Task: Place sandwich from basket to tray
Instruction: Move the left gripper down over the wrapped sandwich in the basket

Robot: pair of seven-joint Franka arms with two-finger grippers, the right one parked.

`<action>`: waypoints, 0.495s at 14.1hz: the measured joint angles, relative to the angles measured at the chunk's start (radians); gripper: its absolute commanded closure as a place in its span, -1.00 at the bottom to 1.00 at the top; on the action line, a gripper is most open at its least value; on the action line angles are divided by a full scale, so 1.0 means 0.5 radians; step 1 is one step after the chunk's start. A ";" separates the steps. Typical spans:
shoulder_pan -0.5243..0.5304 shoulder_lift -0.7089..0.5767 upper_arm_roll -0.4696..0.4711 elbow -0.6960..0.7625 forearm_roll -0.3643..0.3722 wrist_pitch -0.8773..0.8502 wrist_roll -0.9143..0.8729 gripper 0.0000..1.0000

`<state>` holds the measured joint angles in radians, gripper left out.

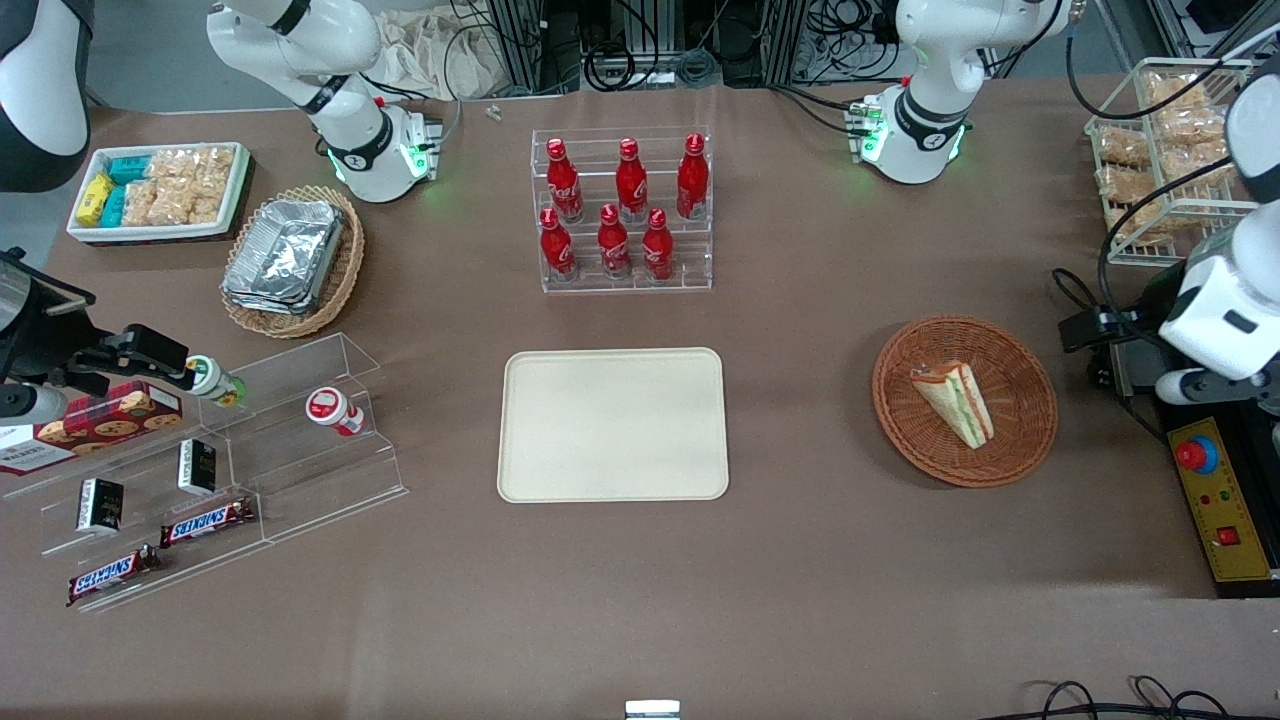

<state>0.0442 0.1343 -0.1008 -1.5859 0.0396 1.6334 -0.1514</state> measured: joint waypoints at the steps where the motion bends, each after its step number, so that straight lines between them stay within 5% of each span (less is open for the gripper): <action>1: -0.001 -0.054 -0.002 -0.156 -0.003 0.141 -0.053 -1.00; 7: -0.022 -0.257 -0.061 -0.962 -0.013 0.830 -0.698 -1.00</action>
<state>0.0333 0.0059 -0.1312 -2.0671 0.0330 2.0482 -0.5004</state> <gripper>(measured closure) 0.000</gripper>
